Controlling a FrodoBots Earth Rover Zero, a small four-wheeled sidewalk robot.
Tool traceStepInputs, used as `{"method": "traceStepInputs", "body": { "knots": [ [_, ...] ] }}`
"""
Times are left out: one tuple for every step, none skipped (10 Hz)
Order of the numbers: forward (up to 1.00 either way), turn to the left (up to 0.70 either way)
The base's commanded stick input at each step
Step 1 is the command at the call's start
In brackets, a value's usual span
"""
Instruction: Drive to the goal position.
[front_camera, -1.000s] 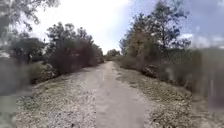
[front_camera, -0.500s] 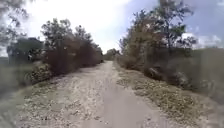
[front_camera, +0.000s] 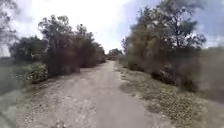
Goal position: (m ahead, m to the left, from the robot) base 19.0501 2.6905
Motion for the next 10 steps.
{"method": "traceStepInputs", "body": {
  "knots": [
    [0.85,0.00],
    [0.85,0.00],
    [0.85,0.00],
    [0.85,0.00],
    [0.85,0.00],
    [0.85,0.00],
    [0.85,0.00],
    [0.85,0.00],
    [0.85,0.00],
    [0.85,0.00]
  ]
}}
